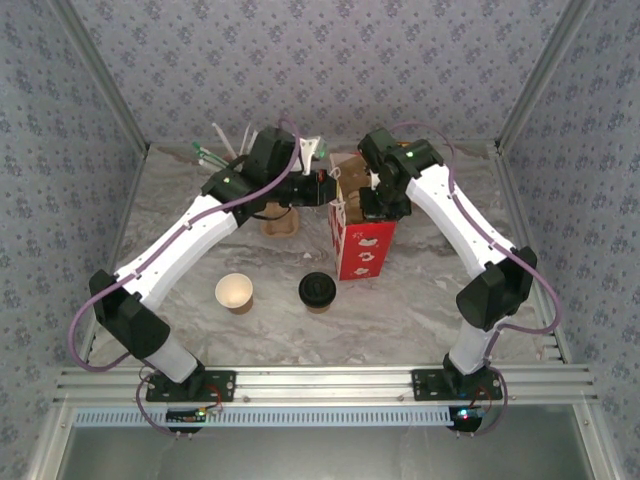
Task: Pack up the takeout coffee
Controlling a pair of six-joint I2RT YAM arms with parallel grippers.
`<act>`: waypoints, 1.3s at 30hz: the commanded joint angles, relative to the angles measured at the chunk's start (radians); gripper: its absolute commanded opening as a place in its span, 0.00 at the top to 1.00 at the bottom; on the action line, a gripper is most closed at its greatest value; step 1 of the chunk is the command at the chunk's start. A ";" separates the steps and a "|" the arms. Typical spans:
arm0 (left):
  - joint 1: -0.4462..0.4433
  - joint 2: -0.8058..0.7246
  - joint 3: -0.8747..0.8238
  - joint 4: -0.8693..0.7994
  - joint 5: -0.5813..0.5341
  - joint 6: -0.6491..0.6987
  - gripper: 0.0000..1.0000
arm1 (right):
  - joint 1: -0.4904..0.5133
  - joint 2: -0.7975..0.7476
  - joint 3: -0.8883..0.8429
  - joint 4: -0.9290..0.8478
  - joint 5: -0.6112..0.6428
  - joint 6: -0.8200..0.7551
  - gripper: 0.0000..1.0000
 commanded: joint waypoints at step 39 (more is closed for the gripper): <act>-0.027 -0.102 -0.121 0.103 -0.037 -0.054 1.00 | -0.059 -0.045 -0.133 0.120 -0.128 0.051 0.90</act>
